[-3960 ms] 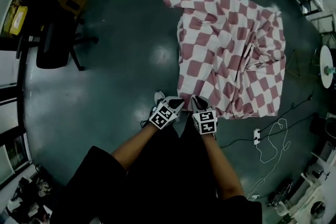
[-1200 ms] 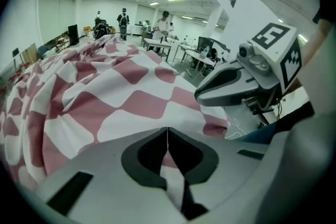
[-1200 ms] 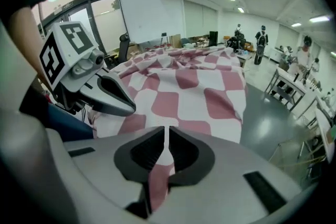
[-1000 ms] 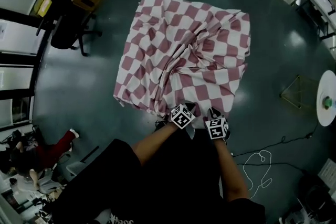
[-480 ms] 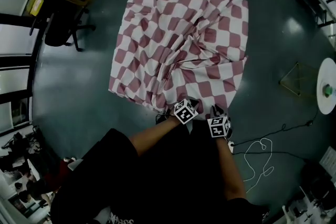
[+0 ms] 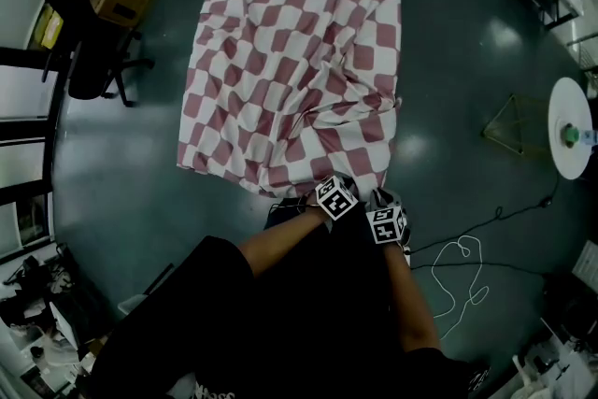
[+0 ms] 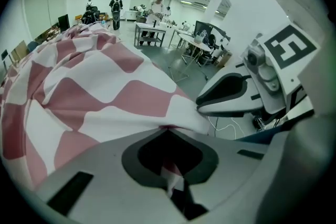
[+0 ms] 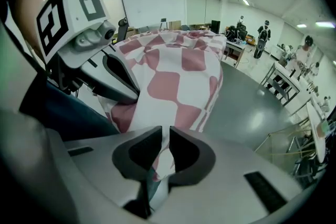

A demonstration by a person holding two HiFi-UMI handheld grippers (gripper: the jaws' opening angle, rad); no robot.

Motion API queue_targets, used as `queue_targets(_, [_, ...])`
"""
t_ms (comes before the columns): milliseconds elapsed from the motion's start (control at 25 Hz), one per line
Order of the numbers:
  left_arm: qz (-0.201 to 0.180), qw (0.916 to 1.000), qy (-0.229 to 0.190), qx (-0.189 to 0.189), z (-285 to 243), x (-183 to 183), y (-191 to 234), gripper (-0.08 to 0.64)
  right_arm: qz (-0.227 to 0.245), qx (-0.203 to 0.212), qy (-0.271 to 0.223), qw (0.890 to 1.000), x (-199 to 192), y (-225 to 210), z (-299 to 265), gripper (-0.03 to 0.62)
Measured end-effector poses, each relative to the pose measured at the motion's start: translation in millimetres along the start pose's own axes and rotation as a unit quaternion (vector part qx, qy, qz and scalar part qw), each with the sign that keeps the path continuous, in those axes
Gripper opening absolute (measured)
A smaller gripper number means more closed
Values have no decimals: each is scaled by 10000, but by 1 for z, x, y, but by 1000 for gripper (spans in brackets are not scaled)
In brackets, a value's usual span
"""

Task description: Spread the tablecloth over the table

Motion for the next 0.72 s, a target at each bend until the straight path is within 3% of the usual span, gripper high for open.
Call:
queue_targets(80, [239,9997,-40,-93,1,1,0,17,-99,111,-90,9998,2,-8,3,57])
queue_targets(200, [591,9968,-528,-100,21,2,10,17,50,226,-637,9977,27,-12,7,57])
queue_targets(320, [843,9915,-940,312,44,0,32,17,449,412,-812,9948,62,-2,1,57])
queue_targets(480, [1055,9882,-737,828,63,-8,63,17,453,776,-570,9943,87,14,-23,58])
queue_targets(600, [1158,9891,-454,791,58,-24,72,17,421,768,-226,9959,78,21,-38,72])
queue_targets(720, [1177,9909,-371,531,48,-37,65,17,203,451,-148,9987,64,19,-30,41])
Point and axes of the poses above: the fingertips, and each gripper's own axes: z backward along the fingers, y to its left, x out of its top, the point moved 9 cm from there along z, backward along the fingers
